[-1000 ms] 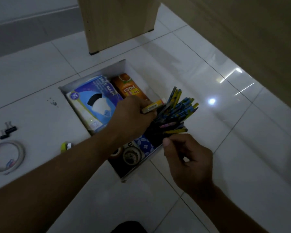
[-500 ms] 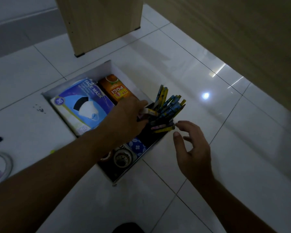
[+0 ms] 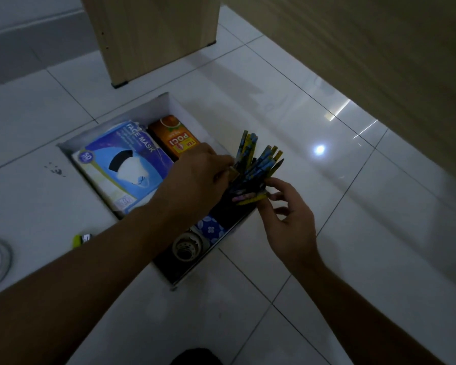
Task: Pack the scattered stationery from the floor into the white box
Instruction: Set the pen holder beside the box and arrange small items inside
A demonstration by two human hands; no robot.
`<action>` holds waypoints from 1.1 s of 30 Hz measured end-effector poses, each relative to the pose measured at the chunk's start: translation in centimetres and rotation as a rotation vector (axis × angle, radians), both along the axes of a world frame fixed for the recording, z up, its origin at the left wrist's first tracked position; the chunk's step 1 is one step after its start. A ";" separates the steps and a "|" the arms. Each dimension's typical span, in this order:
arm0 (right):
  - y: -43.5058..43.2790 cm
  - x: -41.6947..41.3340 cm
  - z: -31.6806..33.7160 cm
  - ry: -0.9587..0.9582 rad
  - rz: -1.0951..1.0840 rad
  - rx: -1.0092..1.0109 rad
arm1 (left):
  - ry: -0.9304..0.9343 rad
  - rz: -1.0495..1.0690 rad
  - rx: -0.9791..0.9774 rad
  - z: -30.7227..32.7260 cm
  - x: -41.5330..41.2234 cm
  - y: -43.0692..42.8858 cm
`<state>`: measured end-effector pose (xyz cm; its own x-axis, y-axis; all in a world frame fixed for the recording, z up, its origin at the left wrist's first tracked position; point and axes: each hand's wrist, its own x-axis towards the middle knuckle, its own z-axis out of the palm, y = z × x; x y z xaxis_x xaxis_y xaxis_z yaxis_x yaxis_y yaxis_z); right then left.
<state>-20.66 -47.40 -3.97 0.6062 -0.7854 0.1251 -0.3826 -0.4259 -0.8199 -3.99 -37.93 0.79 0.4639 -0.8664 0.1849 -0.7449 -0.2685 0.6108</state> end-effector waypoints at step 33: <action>0.6 0.4 -0.4 0.065 -0.012 0.044 | 0.211 0.255 -0.155 -1.5 -1.9 0.5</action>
